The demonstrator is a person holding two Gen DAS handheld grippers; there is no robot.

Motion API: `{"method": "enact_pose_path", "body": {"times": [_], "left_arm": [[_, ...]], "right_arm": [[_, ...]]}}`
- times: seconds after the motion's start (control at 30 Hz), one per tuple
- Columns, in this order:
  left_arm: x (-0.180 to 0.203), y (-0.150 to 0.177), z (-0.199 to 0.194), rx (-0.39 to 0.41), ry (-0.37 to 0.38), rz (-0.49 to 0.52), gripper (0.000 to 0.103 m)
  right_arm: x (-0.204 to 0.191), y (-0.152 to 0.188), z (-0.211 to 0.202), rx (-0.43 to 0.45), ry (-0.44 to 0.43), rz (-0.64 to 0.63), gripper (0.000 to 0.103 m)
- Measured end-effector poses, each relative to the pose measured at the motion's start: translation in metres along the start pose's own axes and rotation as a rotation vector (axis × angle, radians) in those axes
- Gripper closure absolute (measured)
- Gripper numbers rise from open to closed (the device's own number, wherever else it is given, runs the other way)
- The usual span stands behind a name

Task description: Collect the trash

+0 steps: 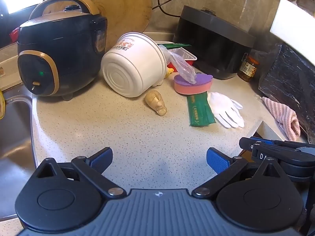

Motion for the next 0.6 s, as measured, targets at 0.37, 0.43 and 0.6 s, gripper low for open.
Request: {"method": "enact_pose_path", "body": {"times": [0.37,0.43,0.6], "left_arm": [[-0.0015,0.0011,0.0013,-0.004,0.003,-0.001,0.001],[-0.0017,0.001,0.0014,-0.003,0.003,-0.001,0.001],[-0.0022,0.0014,0.0016,-0.004,0.005,-0.002,0.001]], "right_arm": [[0.0018,0.0008,-0.0009,0.002,0.001,-0.001,0.084],[0.002,0.0009,-0.001,0.003,0.001,-0.001,0.084],[0.0029,0.0011,-0.0015,0.003,0.001,-0.004,0.084]]}}
Point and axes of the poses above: each gripper's, at about its wrist camera, not at the fingertips, and z roughly the way its jaws point, x to its right, y to its underside, the point moved 5 cm from there along z, roughly the way its jaws point, and after that the axes turned 5 degrees about -y, right-handed, at the moved point
